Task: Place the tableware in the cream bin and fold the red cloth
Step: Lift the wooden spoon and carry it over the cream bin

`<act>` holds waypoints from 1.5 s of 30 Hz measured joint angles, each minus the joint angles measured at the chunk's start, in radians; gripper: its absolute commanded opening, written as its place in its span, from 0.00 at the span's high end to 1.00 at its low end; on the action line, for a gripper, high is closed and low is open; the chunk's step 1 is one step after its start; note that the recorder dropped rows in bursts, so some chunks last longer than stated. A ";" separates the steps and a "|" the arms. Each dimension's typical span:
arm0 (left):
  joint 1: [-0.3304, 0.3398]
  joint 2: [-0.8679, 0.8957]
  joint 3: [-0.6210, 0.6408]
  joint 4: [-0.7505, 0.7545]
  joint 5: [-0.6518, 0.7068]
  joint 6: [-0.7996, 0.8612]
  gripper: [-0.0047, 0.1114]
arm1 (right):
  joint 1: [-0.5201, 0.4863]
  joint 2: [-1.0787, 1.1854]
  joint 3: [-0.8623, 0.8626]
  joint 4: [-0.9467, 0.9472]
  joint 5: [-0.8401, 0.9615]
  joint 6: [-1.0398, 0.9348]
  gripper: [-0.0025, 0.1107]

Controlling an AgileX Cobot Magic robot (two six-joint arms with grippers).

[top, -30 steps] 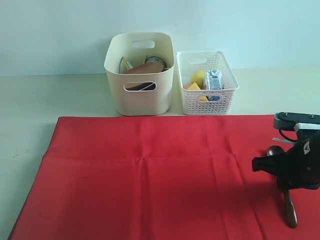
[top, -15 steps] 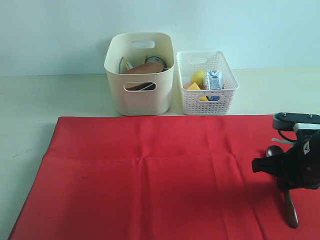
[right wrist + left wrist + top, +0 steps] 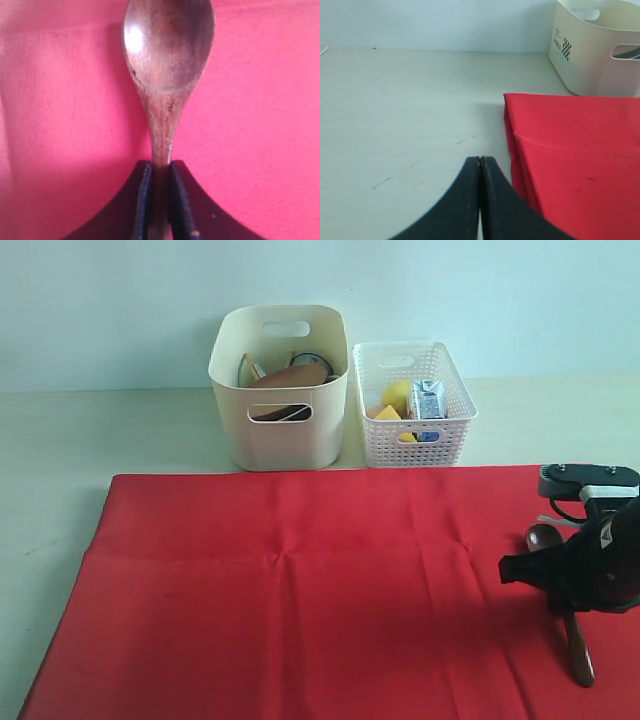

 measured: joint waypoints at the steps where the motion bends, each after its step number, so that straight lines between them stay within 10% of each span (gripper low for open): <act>1: 0.000 0.000 0.000 0.000 0.000 0.000 0.96 | 0.000 0.000 0.000 -0.006 0.000 -0.002 0.98; 12: 0.000 0.000 0.000 0.000 0.000 0.000 0.96 | 0.000 -0.177 0.005 -0.003 -0.070 -0.024 0.98; 29: 0.000 0.000 0.000 0.000 0.000 0.000 0.96 | 0.272 -0.208 -0.181 -0.224 -0.827 -0.045 0.98; 45: 0.000 0.000 0.000 0.000 0.000 0.000 0.96 | 0.272 0.394 -0.961 -0.459 -0.494 0.085 0.98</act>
